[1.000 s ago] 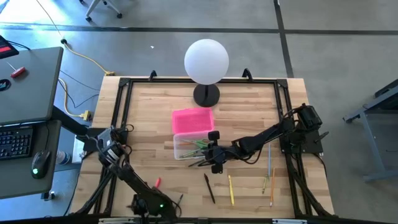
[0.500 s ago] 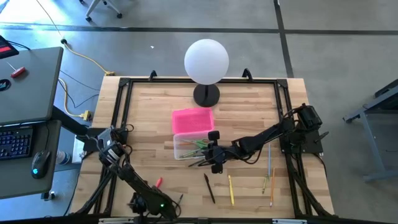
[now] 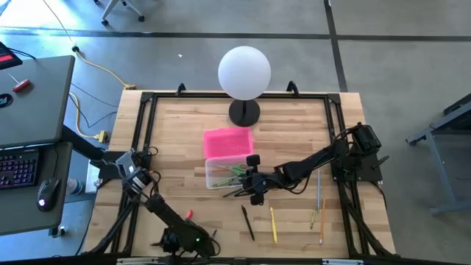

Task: Pick & place school supplies into a supply box
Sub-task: Put the left black pen into the pink supply box

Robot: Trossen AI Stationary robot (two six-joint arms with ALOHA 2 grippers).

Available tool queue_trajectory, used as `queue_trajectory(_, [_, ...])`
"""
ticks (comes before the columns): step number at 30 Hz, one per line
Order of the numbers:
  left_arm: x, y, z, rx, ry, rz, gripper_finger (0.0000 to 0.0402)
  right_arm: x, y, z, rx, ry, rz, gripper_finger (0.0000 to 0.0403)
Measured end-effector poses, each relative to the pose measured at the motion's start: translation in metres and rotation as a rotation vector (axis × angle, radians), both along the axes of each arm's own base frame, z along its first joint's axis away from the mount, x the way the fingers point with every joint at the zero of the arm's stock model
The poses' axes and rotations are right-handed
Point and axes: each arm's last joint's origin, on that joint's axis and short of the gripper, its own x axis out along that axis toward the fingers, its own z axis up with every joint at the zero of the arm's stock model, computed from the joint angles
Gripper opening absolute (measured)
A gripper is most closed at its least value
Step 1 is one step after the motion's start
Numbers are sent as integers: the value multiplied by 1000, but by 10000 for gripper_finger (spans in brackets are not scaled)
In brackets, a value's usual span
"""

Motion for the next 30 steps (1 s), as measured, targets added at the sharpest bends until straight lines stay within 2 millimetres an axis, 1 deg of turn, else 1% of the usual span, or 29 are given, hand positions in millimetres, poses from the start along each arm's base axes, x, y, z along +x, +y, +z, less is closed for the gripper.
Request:
queue_trajectory(3, [-1,0,-7,-28,36,-20,91,0,0,0,2,0,2,46])
queue_trajectory(8, [0,2,-10,-43,34,-36,28,0,0,0,0,7,2,44])
queue_trajectory(11, [6,6,-6,-16,12,-43,24,0,0,0,-4,6,-3,44])
queue_trajectory(15, [19,12,3,31,-22,-47,28,-4,4,3,-42,1,-27,39])
queue_trajectory(20, [39,24,15,84,-93,-84,25,-21,21,27,-11,-18,-9,34])
queue_trajectory(26, [60,41,26,158,-163,-85,32,-51,43,63,41,-72,31,36])
queue_trajectory(30, [81,53,38,213,-273,-107,36,-71,51,84,41,-119,27,31])
